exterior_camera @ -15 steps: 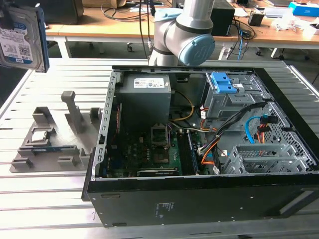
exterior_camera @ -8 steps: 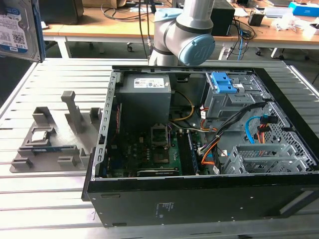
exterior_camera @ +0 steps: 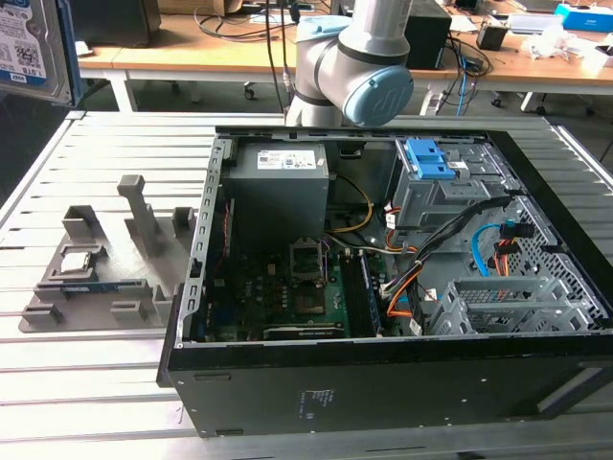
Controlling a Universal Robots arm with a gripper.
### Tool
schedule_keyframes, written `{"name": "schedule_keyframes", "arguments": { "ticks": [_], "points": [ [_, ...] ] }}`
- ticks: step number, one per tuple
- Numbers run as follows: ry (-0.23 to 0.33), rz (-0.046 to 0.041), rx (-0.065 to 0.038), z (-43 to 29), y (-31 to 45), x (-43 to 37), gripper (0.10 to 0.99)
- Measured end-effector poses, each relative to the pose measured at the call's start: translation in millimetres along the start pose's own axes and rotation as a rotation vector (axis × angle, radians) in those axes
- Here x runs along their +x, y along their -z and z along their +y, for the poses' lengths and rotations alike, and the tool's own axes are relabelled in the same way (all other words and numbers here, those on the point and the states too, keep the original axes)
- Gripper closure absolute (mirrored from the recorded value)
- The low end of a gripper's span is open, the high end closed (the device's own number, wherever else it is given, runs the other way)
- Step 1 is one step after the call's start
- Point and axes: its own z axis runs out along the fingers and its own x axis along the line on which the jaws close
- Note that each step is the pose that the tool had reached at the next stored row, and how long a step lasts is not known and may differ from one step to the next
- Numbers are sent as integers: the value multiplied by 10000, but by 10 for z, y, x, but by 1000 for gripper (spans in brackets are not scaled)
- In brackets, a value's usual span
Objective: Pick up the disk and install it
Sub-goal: 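Pick up the disk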
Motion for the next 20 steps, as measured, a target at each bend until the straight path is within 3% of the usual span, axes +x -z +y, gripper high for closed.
{"name": "schedule_keyframes", "arguments": {
  "ticks": [7, 10, 16, 20],
  "points": [
    [0, 0, 0, 3, 255, -4, 722],
    [0, 0, 1, 5, 320, -5, 722],
    [1, 0, 0, 1, 347, -5, 722],
    [0, 0, 0, -127, 351, -7, 722]
  ]
}}
